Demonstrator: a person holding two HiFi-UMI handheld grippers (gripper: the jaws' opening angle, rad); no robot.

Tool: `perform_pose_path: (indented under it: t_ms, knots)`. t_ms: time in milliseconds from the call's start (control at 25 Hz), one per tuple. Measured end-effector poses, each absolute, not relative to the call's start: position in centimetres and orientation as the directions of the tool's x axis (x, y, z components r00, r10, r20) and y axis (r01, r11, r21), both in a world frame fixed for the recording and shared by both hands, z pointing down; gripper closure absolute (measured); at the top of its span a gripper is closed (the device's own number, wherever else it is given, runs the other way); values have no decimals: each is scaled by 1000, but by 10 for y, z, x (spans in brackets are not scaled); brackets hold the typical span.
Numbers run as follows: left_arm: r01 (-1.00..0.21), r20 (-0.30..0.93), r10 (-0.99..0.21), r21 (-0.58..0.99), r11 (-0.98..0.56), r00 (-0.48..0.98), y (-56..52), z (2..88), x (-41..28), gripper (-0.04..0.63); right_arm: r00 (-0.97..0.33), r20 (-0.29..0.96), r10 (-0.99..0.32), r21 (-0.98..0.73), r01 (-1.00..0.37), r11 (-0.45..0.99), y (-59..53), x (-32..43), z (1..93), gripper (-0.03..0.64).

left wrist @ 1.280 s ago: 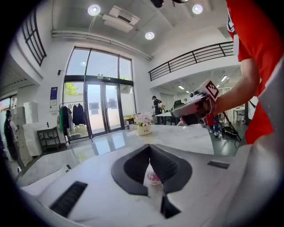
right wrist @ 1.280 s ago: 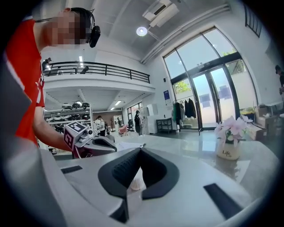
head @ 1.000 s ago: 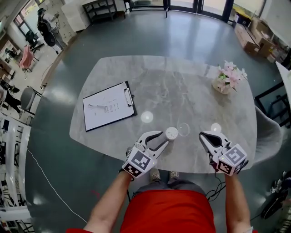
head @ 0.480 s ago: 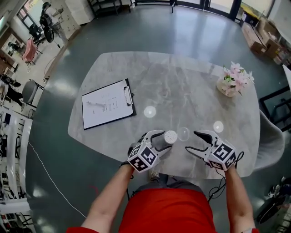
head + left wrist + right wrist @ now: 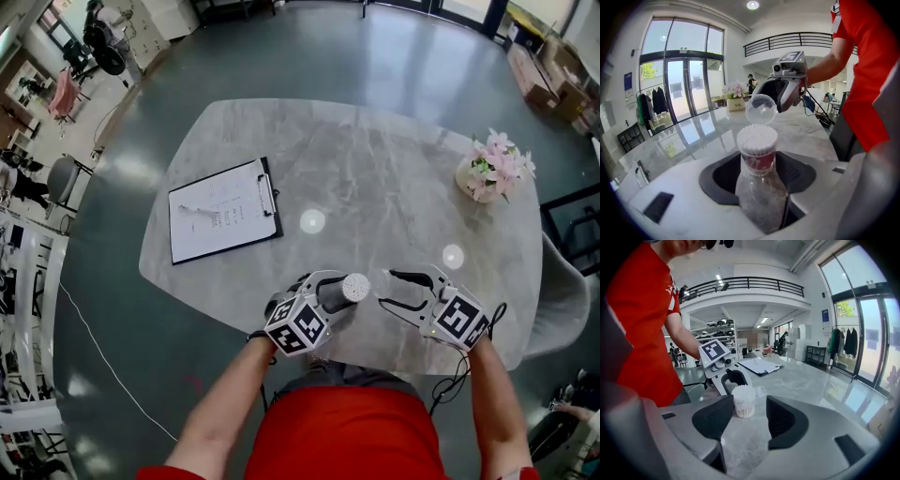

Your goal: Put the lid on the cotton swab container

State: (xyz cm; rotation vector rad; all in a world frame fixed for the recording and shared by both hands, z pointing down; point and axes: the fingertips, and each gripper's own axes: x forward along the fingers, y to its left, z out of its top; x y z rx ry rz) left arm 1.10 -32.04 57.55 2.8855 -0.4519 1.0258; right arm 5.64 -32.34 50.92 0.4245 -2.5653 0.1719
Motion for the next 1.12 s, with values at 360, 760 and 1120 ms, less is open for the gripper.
perform_pose_path:
  t_ms: [360,760,1120]
  knots:
    - [-253,629,-236,-64,-965,740,-322,576,12,328,-793,592,-146,29,-161,987,-318,25,502,397]
    - [-246,625,-233,-67,-967,745,-322,576,14,328,-659,750,-56,63,-13,998,-316,-5,526,419]
    - [-244,628,-238,-78,-967,741,-323,576,15,328,-499,859,-116,141,14,990,-318,-8,534,396]
